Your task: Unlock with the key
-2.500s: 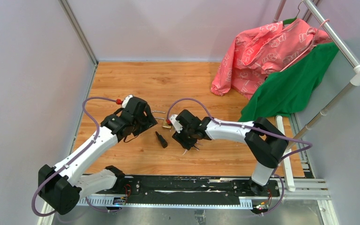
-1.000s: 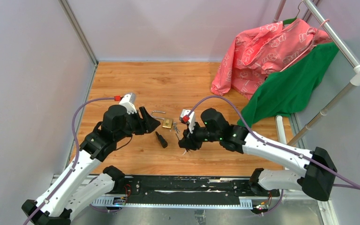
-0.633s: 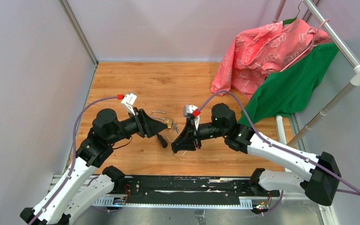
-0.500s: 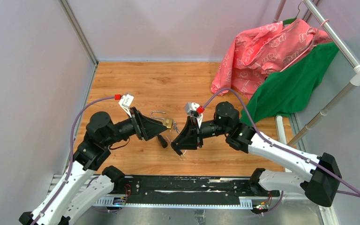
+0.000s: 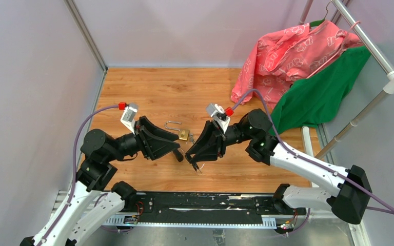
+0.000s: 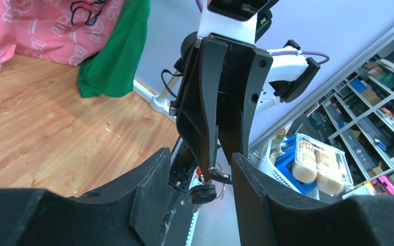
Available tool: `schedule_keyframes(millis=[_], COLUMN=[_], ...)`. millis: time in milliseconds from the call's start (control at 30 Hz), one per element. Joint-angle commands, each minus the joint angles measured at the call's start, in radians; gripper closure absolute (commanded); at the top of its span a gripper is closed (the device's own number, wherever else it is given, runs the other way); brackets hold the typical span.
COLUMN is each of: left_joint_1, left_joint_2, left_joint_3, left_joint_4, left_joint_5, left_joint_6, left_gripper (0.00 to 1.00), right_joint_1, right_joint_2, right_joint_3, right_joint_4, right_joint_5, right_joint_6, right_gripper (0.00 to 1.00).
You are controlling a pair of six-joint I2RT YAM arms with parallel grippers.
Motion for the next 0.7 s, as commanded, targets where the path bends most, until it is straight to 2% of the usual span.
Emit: schedule_keyframes(millis=[0,333,667], left_joint_1=[-0.011,-0.028,-0.029], left_joint_2=[0.005,0.018,0.024], left_joint_3=[0.029,0.047,0.03], left_joint_4=[0.048,0.07,0.07], left_joint_5=[0.052,0.056,0.037], left_joint_6=[-0.01,-0.017,-0.024], left_gripper=[0.49,0.51,0.69], right_joint_1=[-0.013,-0.012,-0.013], right_joint_2=[0.024,0.094,0.124], right_joint_3=[0.051,0.067,0.062], right_joint_4=[0.114,0.231,0.341], right_joint_5=[-0.037,-0.043,-0.036], right_joint_6=[0.061,0.124,0.192], right_gripper=[0.96,0.96,0.97])
